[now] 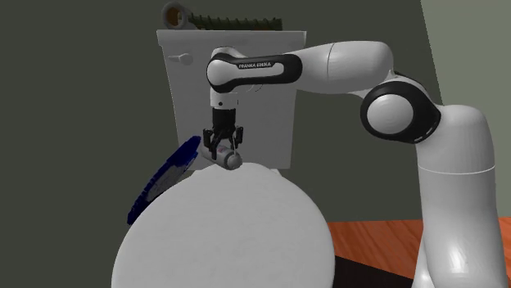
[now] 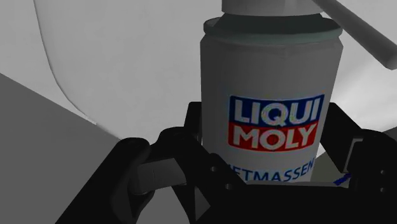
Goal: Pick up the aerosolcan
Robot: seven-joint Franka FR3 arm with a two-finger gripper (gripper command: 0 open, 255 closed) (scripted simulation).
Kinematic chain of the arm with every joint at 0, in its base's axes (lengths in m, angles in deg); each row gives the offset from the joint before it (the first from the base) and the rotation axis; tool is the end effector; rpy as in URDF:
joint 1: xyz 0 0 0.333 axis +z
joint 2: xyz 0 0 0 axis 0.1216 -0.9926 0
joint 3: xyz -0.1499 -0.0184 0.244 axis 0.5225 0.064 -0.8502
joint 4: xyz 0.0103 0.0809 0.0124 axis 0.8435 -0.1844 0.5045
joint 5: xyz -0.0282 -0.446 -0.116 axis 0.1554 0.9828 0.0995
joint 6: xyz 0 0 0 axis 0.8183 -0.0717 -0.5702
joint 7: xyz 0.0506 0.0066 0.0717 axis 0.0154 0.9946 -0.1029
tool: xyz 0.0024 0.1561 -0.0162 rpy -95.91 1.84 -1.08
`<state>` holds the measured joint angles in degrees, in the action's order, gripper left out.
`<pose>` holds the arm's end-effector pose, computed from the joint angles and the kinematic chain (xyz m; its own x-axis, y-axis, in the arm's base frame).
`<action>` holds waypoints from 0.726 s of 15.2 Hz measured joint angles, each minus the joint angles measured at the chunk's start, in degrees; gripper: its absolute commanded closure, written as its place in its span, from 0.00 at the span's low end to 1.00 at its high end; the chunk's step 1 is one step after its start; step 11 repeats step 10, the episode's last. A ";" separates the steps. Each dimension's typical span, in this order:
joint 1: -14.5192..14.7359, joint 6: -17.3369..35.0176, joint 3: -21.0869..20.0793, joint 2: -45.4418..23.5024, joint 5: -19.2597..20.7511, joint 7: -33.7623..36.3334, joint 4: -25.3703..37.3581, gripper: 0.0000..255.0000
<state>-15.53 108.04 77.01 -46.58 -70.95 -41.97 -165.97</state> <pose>0.6875 -0.1293 0.4817 0.8886 -0.4579 -0.0255 -0.4584 -0.8855 -0.0759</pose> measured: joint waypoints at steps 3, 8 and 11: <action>-0.07 -2.52 0.01 -0.55 -0.02 0.19 3.07 1.00; -0.24 -7.16 0.01 -2.30 -0.14 0.48 9.47 1.00; -0.31 -8.52 0.02 -2.69 -0.17 0.55 11.21 1.00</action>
